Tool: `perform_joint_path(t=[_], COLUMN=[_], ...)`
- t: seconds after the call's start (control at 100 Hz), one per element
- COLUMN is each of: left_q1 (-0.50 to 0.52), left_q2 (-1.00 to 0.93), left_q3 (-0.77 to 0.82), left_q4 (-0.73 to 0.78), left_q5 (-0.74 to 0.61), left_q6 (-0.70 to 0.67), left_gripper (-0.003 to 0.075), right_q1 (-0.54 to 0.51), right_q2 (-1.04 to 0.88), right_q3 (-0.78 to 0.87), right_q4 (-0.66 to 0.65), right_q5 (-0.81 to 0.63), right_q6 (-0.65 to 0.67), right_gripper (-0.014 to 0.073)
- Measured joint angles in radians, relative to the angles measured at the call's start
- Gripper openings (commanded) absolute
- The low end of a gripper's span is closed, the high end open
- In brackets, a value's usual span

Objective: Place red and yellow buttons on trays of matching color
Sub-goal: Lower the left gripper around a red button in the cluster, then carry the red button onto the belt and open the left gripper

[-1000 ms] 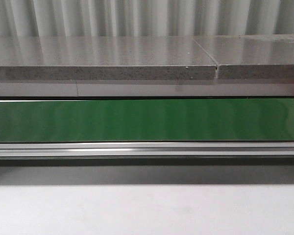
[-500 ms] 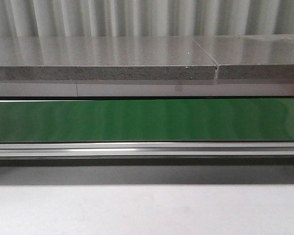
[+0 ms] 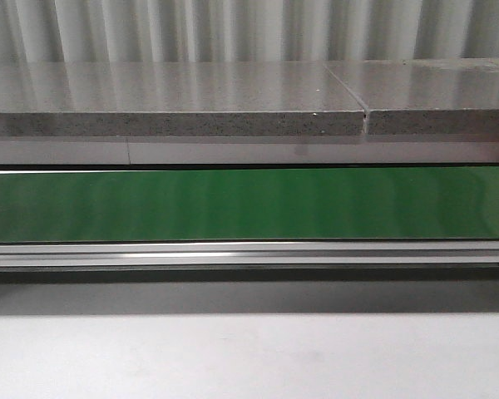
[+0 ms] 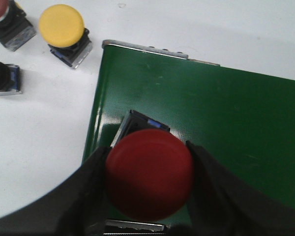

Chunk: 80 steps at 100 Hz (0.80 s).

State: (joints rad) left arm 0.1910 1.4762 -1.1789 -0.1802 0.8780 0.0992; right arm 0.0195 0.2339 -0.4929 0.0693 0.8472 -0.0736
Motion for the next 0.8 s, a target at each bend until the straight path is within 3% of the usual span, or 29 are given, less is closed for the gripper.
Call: perform_joint_path(t=[0.53,0.6,0.72,0.8], left_q1=[-0.032,-0.032,-0.034,-0.034], left_q2=[0.101,0.103,0.103,0.103], left_q3=[0.002,0.002,0.002,0.002], left_q4=[0.074,0.074,0.076,0.078], left_q5=[0.021,0.021,0.021,0.021], left_q6=[0.001,0.001,0.001,0.001], left_gripper=[0.0173,0.0246,0.0473,0.0553], right_q1=[0.000,0.000,0.000,0.000], right_q2=[0.000,0.000,0.000,0.000], right_q3=[0.000,0.000,0.000,0.000], right_q4=[0.000,0.000,0.000,0.000], right_q5=[0.000,0.000,0.000,0.000], right_q6=[0.000,0.000,0.000,0.000], right_gripper=[-0.0067,-0.0067,-0.0067,-0.0067])
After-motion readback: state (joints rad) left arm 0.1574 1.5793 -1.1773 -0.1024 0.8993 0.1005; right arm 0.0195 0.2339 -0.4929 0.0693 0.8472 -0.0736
